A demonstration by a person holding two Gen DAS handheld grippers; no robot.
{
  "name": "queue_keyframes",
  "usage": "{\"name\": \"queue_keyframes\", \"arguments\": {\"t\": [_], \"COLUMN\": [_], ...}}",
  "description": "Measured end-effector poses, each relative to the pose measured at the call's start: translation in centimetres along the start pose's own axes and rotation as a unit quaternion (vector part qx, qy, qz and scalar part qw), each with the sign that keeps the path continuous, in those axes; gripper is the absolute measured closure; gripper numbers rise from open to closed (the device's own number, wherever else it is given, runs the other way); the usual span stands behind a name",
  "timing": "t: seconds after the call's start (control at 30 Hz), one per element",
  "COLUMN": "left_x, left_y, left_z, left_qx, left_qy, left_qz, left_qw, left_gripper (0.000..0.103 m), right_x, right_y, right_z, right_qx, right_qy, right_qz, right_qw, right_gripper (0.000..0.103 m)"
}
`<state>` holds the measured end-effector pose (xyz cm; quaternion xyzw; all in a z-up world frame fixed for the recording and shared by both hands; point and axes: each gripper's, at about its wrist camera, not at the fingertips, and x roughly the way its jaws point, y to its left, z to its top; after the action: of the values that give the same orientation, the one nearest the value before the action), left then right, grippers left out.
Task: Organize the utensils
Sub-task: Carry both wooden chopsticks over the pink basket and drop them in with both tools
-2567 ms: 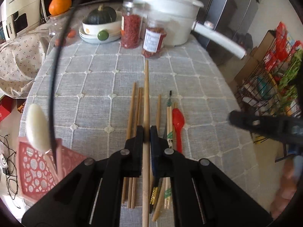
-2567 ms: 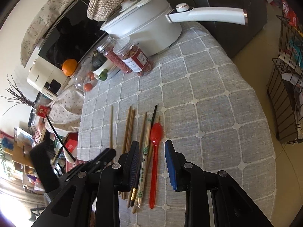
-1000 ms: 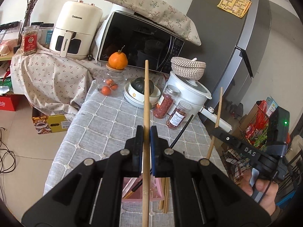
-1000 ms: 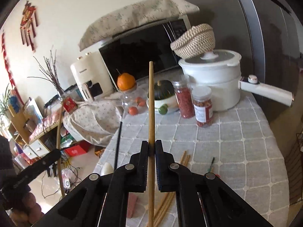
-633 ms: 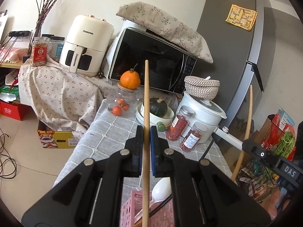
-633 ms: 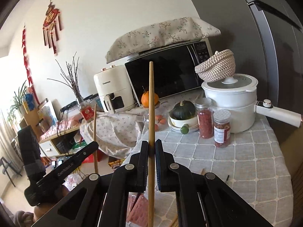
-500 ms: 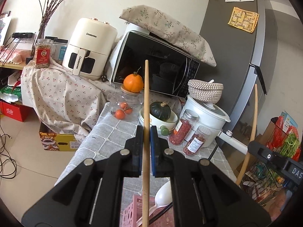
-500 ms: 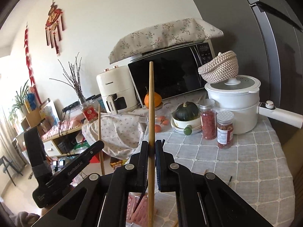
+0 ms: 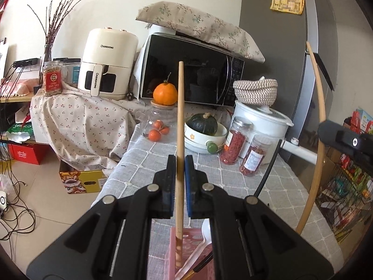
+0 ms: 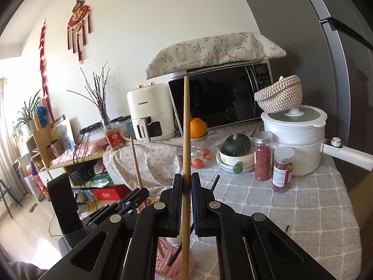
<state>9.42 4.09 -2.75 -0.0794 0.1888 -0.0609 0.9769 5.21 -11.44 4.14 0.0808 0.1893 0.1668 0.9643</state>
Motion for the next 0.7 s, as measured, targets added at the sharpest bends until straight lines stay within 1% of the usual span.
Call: {"name": "queue_keyframes", "arguments": {"t": [0.1, 0.2, 0.27, 0.3, 0.33, 0.4, 0.47, 0.53, 0.63, 0.7], "left_x": [0.5, 0.9, 1.1, 1.1, 1.1, 0.7, 0.1, -0.5, -1.0, -1.1], "left_y": [0.0, 0.5, 1.1, 1.5, 1.8, 2.4, 2.9, 3.5, 4.9, 5.5], "left_z": [-0.4, -0.5, 0.0, 0.2, 0.4, 1.0, 1.8, 2.3, 2.4, 2.4], "left_qx": [0.004, -0.013, -0.037, -0.054, -0.07, -0.095, -0.109, -0.123, -0.162, -0.177], "left_qy": [0.038, 0.08, 0.109, 0.123, 0.131, 0.142, 0.153, 0.16, 0.179, 0.189], "left_qz": [-0.013, -0.024, -0.031, -0.036, -0.039, -0.041, -0.04, -0.037, -0.033, -0.026], "left_qw": [0.9992, 0.9964, 0.9929, 0.9903, 0.9881, 0.9845, 0.9814, 0.9788, 0.9699, 0.9655], "left_gripper": [0.095, 0.095, 0.082, 0.064, 0.054, 0.054, 0.054, 0.051, 0.049, 0.049], "right_x": [0.2, 0.4, 0.5, 0.6, 0.8, 1.0, 1.3, 1.6, 2.0, 2.3], "right_y": [0.2, 0.6, 0.8, 1.0, 1.2, 1.5, 1.7, 1.9, 2.1, 2.5], "right_z": [-0.1, -0.2, -0.3, -0.4, -0.4, -0.6, -0.8, -1.0, -1.3, -1.5], "right_qx": [0.001, 0.005, 0.01, 0.01, 0.009, 0.009, 0.007, 0.01, 0.016, 0.01], "right_qy": [-0.001, -0.005, -0.009, -0.011, -0.013, -0.016, -0.02, -0.025, -0.034, -0.039], "right_qz": [0.0, -0.002, 0.002, 0.002, 0.0, 0.0, -0.004, -0.004, -0.003, -0.006], "right_qw": [1.0, 1.0, 1.0, 1.0, 1.0, 1.0, 1.0, 1.0, 0.999, 0.999], "right_gripper": [0.096, 0.096, 0.096, 0.096, 0.096, 0.096, 0.096, 0.096, 0.096, 0.096]}}
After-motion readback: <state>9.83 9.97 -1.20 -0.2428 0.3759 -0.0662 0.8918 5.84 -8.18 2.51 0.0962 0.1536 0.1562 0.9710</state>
